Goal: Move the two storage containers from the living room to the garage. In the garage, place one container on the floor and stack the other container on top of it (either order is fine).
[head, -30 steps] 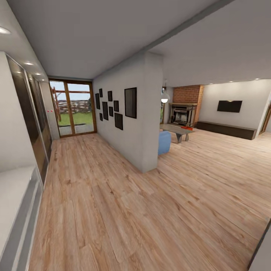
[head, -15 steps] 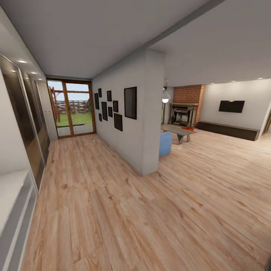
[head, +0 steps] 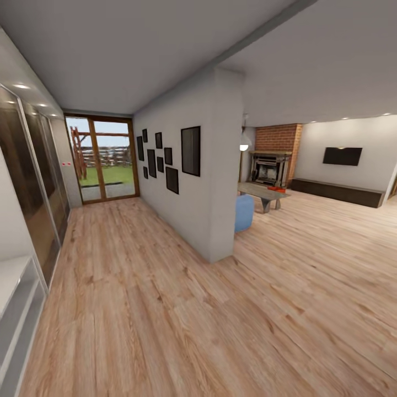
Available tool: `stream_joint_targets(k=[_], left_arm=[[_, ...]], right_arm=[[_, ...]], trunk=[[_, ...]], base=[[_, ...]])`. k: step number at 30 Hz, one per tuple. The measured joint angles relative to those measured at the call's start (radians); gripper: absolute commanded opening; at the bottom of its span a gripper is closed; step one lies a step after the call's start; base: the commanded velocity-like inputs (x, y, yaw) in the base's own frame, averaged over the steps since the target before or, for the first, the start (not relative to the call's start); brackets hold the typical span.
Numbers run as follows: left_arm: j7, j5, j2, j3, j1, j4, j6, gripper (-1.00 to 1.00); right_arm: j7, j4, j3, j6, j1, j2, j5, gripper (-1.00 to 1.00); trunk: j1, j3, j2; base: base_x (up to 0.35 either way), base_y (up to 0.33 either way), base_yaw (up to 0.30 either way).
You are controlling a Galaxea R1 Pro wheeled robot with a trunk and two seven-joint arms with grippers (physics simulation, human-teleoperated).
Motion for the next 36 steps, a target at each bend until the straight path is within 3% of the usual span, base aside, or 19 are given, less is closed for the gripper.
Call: stream_joint_targets(k=[10,36], left_arm=[[0.000,0.000,0.000,0.000,0.000,0.000,0.000,1.00],[0.000,0.001,-0.001,0.000,0.000,0.000,-0.004,1.00]], right_arm=[[0.002,0.000,0.004,-0.002,0.000,-0.001,0.005,1.00],[0.002,0.000,0.003,0.000,0.000,-0.003,0.001,1.00]], trunk=[[0.000,0.000,0.000],[0.000,0.000,0.000]], base=[[0.323,0.000,-0.030],[0.323,0.000,-0.242]])
